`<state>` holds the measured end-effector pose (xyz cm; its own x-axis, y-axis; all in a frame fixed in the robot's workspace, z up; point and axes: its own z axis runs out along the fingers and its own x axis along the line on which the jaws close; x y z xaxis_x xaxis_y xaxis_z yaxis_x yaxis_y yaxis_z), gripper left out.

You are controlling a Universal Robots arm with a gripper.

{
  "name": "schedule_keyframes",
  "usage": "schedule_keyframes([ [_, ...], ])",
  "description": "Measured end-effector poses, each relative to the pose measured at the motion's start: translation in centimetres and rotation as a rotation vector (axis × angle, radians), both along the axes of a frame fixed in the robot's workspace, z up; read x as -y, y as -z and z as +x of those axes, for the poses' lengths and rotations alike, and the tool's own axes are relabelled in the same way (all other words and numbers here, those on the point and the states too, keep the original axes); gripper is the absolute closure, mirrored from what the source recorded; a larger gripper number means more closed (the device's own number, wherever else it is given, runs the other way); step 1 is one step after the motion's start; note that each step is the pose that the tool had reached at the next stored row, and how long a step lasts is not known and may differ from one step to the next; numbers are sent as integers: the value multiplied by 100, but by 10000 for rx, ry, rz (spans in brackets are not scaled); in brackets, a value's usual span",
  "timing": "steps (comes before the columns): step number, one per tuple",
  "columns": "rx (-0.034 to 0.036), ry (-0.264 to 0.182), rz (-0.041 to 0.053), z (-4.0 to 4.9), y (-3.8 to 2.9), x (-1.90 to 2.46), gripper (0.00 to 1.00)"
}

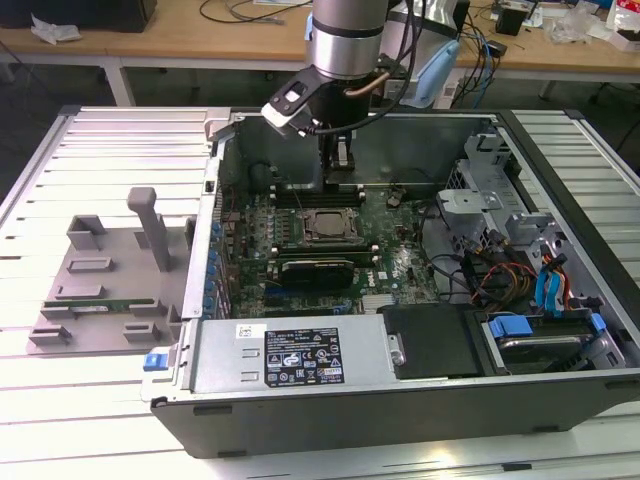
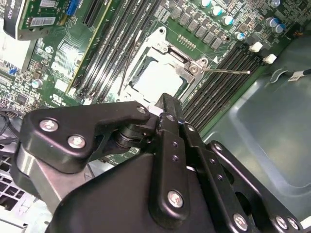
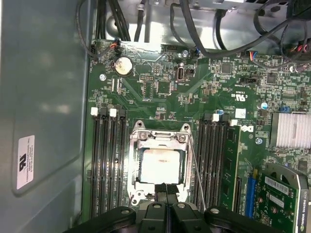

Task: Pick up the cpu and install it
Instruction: 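Install the first cpu locking lever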

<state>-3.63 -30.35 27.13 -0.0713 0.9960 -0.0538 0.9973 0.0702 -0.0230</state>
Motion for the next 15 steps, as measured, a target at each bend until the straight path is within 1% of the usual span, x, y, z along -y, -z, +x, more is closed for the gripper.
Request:
schedule_keyframes([
  [4,0,-891,-1,0,0,0,89],
  [5,0,-1246,0,0,0,0,89],
  [7,0,-1710,0,0,0,0,89],
  [8,0,-2061,0,0,0,0,89],
  [11,0,-2598,0,0,0,0,89],
  [15,0,-3498,0,0,0,0,89],
])
